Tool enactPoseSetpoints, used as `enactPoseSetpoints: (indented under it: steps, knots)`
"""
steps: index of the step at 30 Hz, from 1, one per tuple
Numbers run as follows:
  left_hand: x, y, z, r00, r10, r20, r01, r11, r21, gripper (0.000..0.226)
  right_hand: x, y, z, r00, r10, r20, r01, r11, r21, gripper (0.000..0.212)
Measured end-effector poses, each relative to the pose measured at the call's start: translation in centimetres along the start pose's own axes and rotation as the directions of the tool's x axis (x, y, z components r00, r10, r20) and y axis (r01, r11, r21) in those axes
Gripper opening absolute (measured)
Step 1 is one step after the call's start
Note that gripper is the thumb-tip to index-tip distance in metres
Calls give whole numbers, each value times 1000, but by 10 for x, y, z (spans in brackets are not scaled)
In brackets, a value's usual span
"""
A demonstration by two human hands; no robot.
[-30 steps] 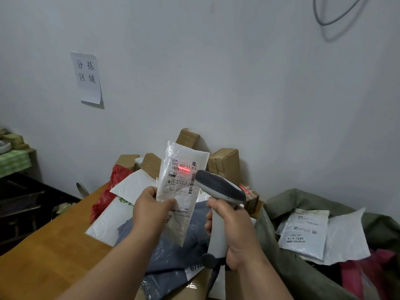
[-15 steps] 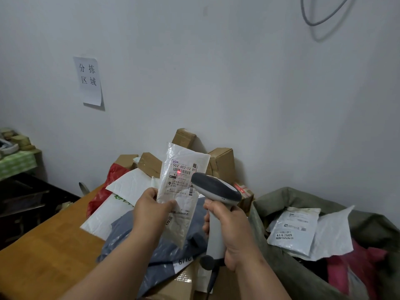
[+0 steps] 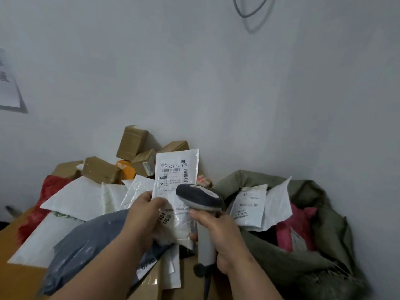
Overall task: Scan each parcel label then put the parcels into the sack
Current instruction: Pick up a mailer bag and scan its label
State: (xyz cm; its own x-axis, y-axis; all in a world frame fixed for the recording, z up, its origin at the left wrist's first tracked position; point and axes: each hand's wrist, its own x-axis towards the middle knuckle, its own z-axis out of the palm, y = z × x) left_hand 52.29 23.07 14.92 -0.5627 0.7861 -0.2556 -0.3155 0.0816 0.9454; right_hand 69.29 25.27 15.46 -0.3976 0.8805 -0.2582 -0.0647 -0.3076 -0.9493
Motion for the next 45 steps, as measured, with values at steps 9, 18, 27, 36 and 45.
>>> enactPoseSetpoints:
  steps: [9, 18, 27, 36, 45]
  knots:
    - [8, -36, 82, 946, -67, 318, 2, 980, 201, 41, -12, 3, -68, 936, -13, -351, 41, 997, 72, 23]
    - [60, -66, 165, 980, 66, 185, -153, 847, 509, 72, 42, -11, -147, 859, -17, -512, 53, 997, 56, 17]
    - [109, -82, 146, 988, 145, -46, -94, 817, 569, 53, 140, 8, -172, 925, 100, -367, -119, 993, -28, 17]
    - [121, -76, 97, 970, 166, -177, -47, 844, 535, 51, 165, 13, -131, 904, -219, -368, 126, 957, -260, 61]
    - [126, -46, 19, 935, 234, -266, -54, 836, 545, 49, 158, 9, -35, 994, 58, -97, -56, 998, 28, 15]
